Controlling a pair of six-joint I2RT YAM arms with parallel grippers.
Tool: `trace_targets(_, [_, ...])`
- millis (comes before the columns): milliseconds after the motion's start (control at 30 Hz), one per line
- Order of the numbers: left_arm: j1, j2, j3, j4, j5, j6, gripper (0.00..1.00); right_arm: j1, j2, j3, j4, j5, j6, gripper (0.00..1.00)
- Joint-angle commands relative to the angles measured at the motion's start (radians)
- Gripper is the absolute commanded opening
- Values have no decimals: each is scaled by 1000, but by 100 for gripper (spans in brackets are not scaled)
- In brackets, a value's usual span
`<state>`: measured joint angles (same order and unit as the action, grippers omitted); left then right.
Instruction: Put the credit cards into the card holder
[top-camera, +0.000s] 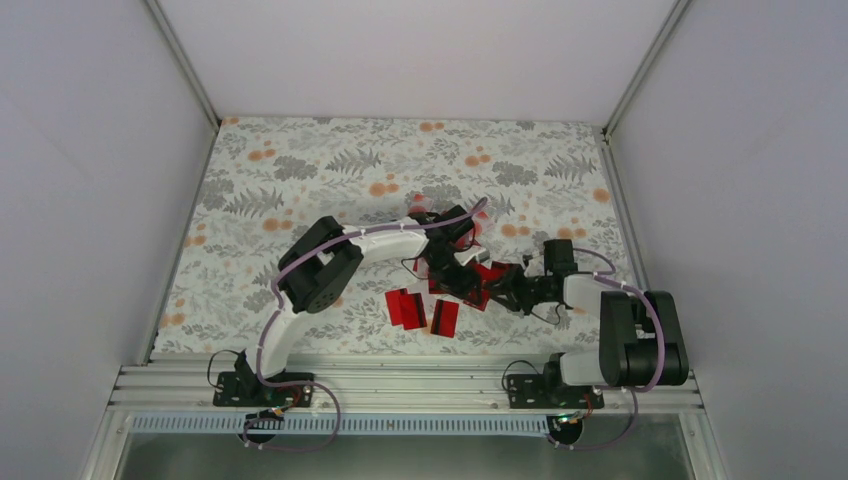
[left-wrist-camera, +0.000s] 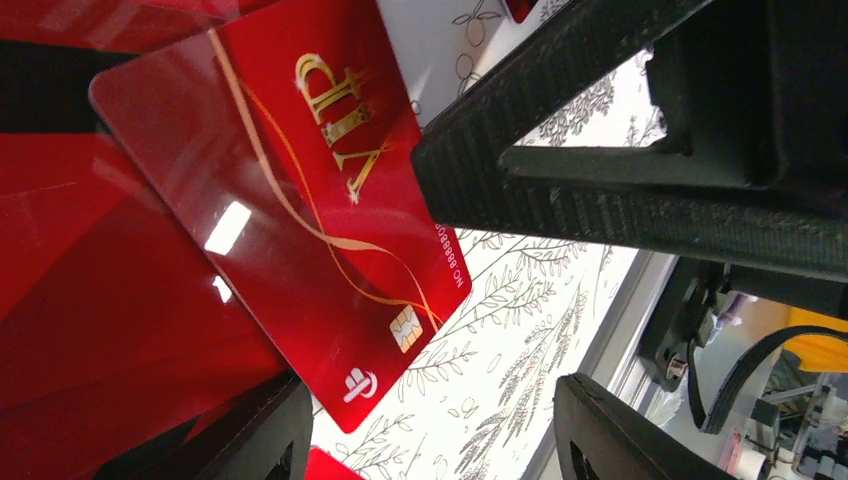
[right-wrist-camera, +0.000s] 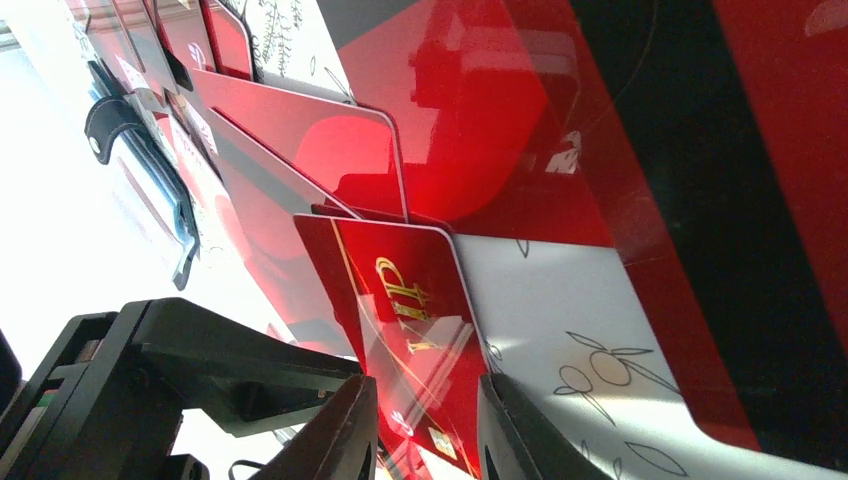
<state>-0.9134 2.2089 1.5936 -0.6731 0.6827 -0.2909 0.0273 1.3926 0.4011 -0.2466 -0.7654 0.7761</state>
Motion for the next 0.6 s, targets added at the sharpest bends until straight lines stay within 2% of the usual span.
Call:
trace_targets(0, [3, 5, -53, 92, 7, -38, 60, 8, 45, -71, -86, 167, 5, 26])
trace_targets(367, [31, -27, -87, 232, 93, -106, 58, 8, 49, -81, -69, 153, 22, 20])
trace_targets(567, [30, -9, -80, 255, 82, -133, 49, 8, 57, -72, -75, 155, 17, 20])
